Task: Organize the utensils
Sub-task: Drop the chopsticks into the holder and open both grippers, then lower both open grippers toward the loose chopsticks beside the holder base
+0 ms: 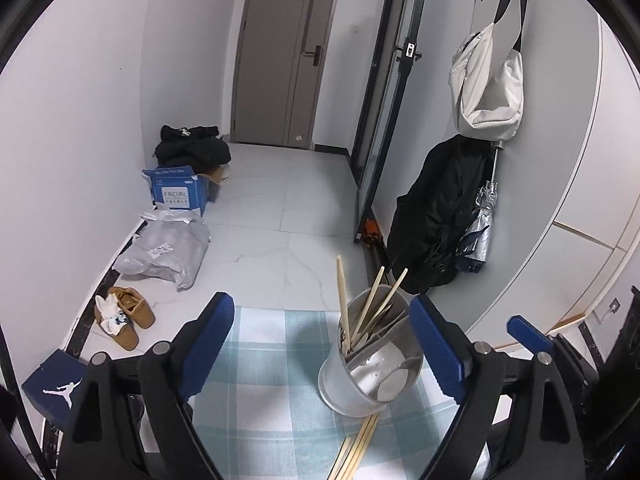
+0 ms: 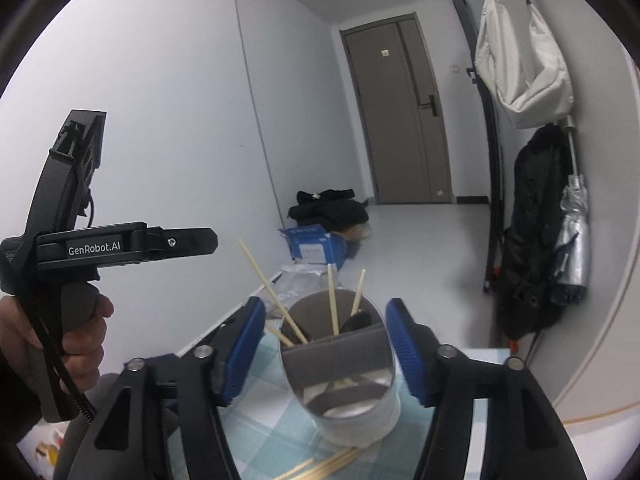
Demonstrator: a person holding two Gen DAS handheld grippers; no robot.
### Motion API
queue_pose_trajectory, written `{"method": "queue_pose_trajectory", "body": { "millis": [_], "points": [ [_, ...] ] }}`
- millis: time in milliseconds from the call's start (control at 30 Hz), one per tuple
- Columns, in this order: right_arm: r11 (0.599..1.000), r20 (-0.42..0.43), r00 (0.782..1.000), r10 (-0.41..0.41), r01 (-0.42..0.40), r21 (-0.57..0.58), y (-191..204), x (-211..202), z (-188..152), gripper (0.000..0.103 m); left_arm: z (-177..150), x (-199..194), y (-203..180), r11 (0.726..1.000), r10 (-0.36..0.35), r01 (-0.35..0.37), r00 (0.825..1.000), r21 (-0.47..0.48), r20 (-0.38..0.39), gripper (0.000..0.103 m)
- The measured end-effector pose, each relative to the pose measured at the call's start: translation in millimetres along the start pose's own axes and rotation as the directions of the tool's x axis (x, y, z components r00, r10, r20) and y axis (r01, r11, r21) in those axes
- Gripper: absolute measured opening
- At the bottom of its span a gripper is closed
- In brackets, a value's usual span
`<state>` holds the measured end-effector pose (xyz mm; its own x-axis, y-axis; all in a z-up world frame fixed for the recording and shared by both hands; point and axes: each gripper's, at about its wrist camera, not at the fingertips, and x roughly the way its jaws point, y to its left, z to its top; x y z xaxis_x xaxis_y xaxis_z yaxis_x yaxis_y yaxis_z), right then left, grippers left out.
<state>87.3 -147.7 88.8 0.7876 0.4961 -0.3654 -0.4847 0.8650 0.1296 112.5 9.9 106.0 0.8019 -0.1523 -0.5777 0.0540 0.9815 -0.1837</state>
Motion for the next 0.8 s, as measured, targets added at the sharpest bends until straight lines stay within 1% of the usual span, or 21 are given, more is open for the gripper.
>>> {"method": "queue_pose_trajectory", "body": {
  "millis": [100, 267, 367, 533, 600, 633, 667, 700, 767, 800],
  "points": [
    [1.0, -0.015, 1.0, -0.008, 0.008, -0.004, 6, -9, -5, 0.068, -8, -7, 4, 1.0, 0.022, -0.022, 1.0, -0.015, 0.017, 0.092],
    [1.0, -0.035, 0.999, -0.023, 0.024, 0.012, 14, -19, -20, 0.077, -25, -18, 9, 0.999, 0.048, -0.047, 0.998, -0.023, 0.052, 0.096],
    [0.997, -0.068, 0.995, -0.073, 0.073, -0.003, 19, -22, -31, 0.081, -39, -22, 15, 0.997, 0.067, -0.064, 0.996, -0.042, 0.062, 0.099],
    [0.995, -0.126, 0.987, -0.102, 0.102, -0.01, 25, -23, -51, 0.086, -62, -22, 23, 0.995, 0.077, -0.074, 0.996, -0.061, 0.046, 0.102],
    [0.992, -0.146, 0.982, -0.122, 0.124, 0.001, 26, -23, -58, 0.092, -71, -21, 26, 0.995, 0.079, -0.077, 0.996, -0.063, 0.033, 0.102],
    [0.989, -0.157, 0.977, -0.143, 0.146, 0.008, 26, -23, -62, 0.098, -75, -19, 27, 0.995, 0.082, -0.081, 0.996, -0.066, 0.024, 0.102],
    [0.984, -0.171, 0.97, -0.171, 0.176, 0.015, 25, -21, -66, 0.101, -80, -16, 28, 0.994, 0.084, -0.083, 0.996, -0.067, 0.014, 0.102],
    [0.982, -0.183, 0.966, -0.182, 0.189, 0.021, 25, -20, -69, 0.101, -83, -15, 29, 0.994, 0.085, -0.085, 0.996, -0.065, 0.006, 0.102],
    [0.982, -0.215, 0.961, -0.174, 0.186, 0.037, 25, -16, -78, 0.102, -93, -11, 29, 0.994, 0.093, -0.093, 0.996, -0.058, -0.012, 0.102],
    [0.98, -0.237, 0.955, -0.18, 0.194, 0.037, 25, -13, -83, 0.103, -97, -9, 29, 0.994, 0.094, -0.095, 0.995, -0.059, -0.018, 0.102]
  ]
}}
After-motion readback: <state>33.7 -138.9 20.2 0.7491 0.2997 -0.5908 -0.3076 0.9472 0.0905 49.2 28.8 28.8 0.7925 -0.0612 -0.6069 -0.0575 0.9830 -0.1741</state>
